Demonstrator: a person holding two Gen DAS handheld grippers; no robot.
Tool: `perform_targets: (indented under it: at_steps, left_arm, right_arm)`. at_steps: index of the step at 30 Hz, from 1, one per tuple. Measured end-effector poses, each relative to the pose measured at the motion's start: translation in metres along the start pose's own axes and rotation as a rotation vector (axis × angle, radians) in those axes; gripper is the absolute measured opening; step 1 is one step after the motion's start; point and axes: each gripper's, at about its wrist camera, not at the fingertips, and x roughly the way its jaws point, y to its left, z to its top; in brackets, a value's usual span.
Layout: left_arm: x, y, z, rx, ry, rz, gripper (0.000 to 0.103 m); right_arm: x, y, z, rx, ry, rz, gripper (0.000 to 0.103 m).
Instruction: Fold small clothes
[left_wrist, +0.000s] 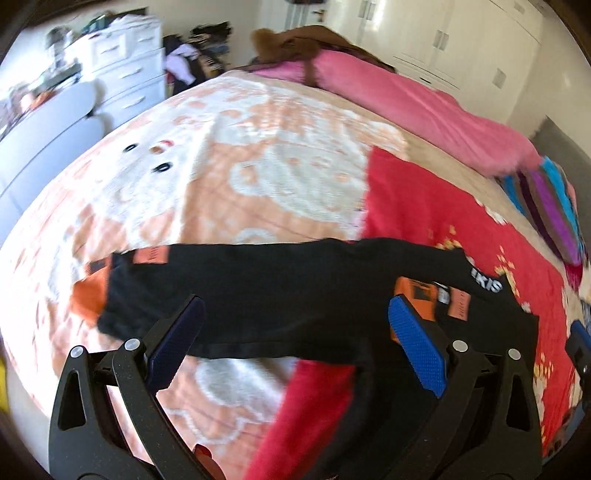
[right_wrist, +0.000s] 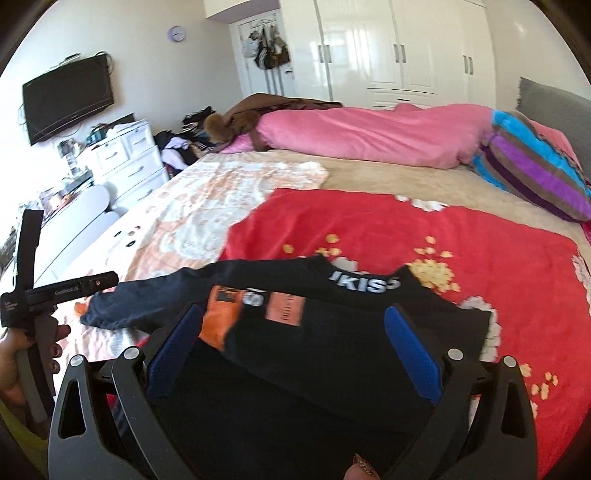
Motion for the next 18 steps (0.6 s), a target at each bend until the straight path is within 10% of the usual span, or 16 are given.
perform_targets:
  at_steps: [18]
  left_arm:
    - [0.016, 0.109, -0.006, -0.197, 0.023, 0.267, 0.094]
  right_arm:
    - [0.039, 0.071, -0.004, -0.058, 0.087, 0.081, 0.099]
